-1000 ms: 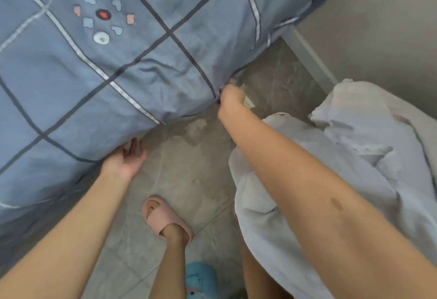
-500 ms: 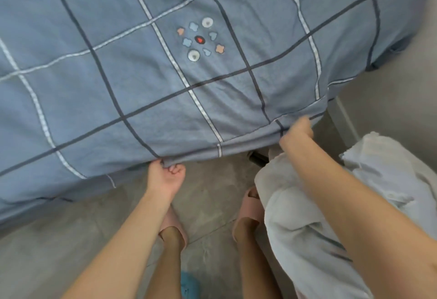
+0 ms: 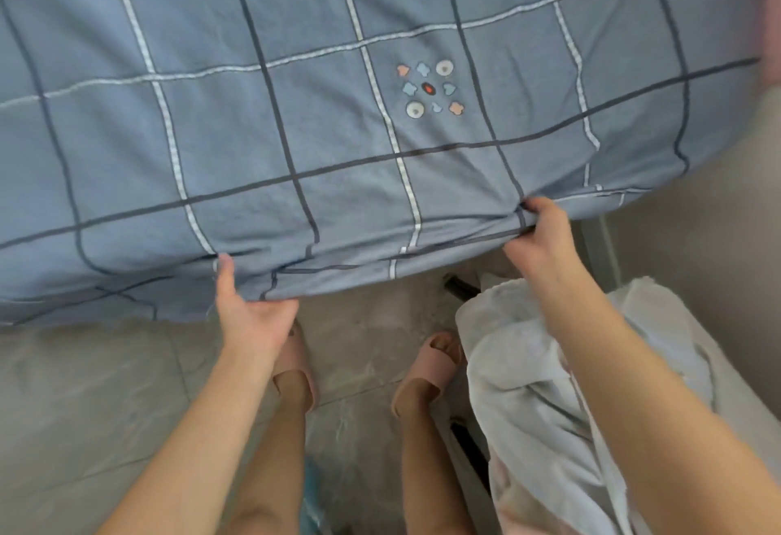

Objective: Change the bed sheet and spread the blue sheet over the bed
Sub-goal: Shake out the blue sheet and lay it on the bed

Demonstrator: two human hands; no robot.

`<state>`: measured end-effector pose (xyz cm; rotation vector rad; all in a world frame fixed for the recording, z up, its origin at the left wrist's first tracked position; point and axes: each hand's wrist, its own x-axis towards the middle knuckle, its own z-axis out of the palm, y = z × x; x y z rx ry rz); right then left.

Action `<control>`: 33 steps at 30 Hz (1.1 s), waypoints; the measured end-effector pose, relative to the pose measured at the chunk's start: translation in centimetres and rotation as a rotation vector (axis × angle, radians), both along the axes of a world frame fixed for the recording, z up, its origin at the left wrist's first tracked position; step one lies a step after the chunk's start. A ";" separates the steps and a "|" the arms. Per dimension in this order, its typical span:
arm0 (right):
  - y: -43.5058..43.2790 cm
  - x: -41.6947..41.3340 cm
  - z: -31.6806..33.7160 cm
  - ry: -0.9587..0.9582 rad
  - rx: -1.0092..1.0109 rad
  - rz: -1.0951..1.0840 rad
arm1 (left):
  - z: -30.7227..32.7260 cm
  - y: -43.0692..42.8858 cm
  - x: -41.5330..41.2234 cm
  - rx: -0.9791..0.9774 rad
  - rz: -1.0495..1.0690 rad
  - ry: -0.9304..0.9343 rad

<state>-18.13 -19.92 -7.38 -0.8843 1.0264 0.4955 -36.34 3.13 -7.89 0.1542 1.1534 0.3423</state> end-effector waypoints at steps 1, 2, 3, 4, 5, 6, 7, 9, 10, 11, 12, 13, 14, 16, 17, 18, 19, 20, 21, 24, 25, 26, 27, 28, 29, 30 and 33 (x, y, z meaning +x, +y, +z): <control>0.0 0.4 0.8 -0.030 0.016 -0.007 | 0.9 0.2 0.6 0.011 -0.018 -0.002; 0.0 0.7 1.7 -0.071 0.042 0.004 | 1.6 0.3 1.2 0.035 -0.052 0.016; 0.4 0.9 3.1 -0.125 0.061 0.037 | 3.0 0.7 1.7 0.062 -0.092 0.022; 0.6 0.9 4.4 -0.166 0.056 0.083 | 4.0 0.8 2.1 0.090 -0.141 0.038; 0.6 1.2 5.0 -0.187 0.037 0.117 | 4.5 0.6 2.5 0.101 -0.176 0.052; 0.7 1.4 5.9 -0.194 0.005 0.134 | 5.6 0.6 2.5 0.112 -0.195 0.061; 0.7 1.4 6.9 -0.182 -0.053 0.116 | 6.8 0.5 2.2 0.104 -0.200 0.046; 0.3 1.3 8.1 -0.144 -0.147 0.035 | 8.5 -0.3 0.9 0.066 -0.207 -0.002; 0.0 1.1 8.2 -0.131 -0.192 0.004 | 9.0 -0.9 0.2 0.053 -0.197 -0.012; -0.4 0.6 8.3 -0.116 -0.241 -0.002 | 9.5 -1.7 -0.6 0.046 -0.192 0.004; -0.8 0.1 7.9 -0.090 -0.296 0.004 | 9.6 -2.5 -1.3 0.044 -0.190 0.039; -1.4 -0.3 7.0 -0.061 -0.344 0.012 | 9.3 -3.2 -1.9 0.034 -0.191 0.076; -1.9 -0.9 6.3 -0.018 -0.391 0.015 | 8.9 -3.9 -2.9 0.021 -0.192 0.119; -2.9 -1.5 4.8 0.061 -0.456 0.040 | 7.4 -5.2 -4.4 -0.015 -0.196 0.206; -3.2 -1.7 4.0 0.088 -0.486 0.067 | 6.6 -5.9 -5.1 -0.027 -0.203 0.256; -3.4 -2.0 3.3 0.098 -0.500 0.091 | 5.4 -6.4 -5.8 -0.034 -0.203 0.314; -3.7 -2.1 2.6 0.111 -0.524 0.121 | 4.2 -6.7 -6.2 -0.033 -0.199 0.373; -3.9 -2.3 1.9 0.126 -0.543 0.143 | 2.7 -6.7 -6.6 -0.011 -0.191 0.436; -4.1 -2.2 1.3 0.138 -0.549 0.177 | 1.5 -6.7 -6.7 0.018 -0.181 0.510; -5.3 -1.8 -1.0 0.276 -0.477 0.365 | -2.7 -5.7 -6.2 0.020 -0.108 0.749; -5.8 -1.5 -1.8 0.325 -0.449 0.437 | -2.4 -5.3 -5.3 0.011 -0.079 0.797; -6.4 -1.1 -2.5 0.354 -0.460 0.485 | -3.0 -4.4 -4.8 0.024 -0.076 0.875; -6.7 -0.5 -2.4 0.386 -0.471 0.532 | -3.0 -4.4 -3.3 0.036 -0.088 0.925; -6.8 0.3 -2.0 0.396 -0.518 0.551 | -2.0 -4.6 -1.7 0.043 -0.095 0.924; -6.8 1.2 -1.9 0.377 -0.609 0.555 | -1.0 -4.6 0.1 0.053 -0.152 0.903; -7.2 2.6 -1.4 0.306 -0.762 0.529 | 0.1 -5.2 2.3 0.141 -0.266 0.934; -8.4 7.6 -0.9 0.002 -1.060 0.432 | 2.3 -7.3 8.1 0.937 -0.879 0.939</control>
